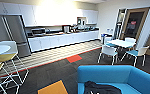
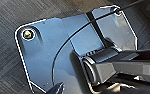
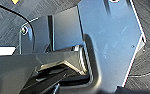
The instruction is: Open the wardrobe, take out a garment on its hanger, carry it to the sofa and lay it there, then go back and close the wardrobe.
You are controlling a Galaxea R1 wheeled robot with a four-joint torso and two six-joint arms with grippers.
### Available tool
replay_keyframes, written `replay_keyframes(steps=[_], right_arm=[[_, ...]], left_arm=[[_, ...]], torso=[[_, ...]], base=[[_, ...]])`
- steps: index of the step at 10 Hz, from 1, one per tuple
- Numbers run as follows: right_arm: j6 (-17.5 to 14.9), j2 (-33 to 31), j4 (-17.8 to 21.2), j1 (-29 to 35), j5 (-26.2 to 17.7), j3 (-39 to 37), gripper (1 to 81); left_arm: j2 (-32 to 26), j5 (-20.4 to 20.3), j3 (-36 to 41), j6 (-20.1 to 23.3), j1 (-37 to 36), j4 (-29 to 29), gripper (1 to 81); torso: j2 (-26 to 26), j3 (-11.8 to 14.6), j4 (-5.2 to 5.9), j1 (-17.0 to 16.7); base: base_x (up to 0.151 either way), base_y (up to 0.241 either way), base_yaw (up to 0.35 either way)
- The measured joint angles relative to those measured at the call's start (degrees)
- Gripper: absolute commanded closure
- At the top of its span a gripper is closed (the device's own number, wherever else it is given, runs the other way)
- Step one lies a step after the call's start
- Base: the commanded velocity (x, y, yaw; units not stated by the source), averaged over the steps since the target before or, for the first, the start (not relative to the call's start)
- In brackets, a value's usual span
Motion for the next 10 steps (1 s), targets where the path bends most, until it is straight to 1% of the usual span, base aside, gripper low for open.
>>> replay_keyframes(steps=[3,10], right_arm=[[-0.01,0.02,0.00,0.07,0.00,-0.15,1.0],[0.00,0.04,-0.04,0.00,-0.01,-0.17,1.0]], left_arm=[[0.13,0.00,0.00,0.00,-0.13,0.39,1.0],[0.11,0.00,0.02,0.02,0.02,1.13,1.0]], torso=[[0.00,0.00,0.00,0.00],[0.00,0.00,0.00,0.00]], base=[[0.000,0.000,0.264],[0.000,0.000,0.297]])
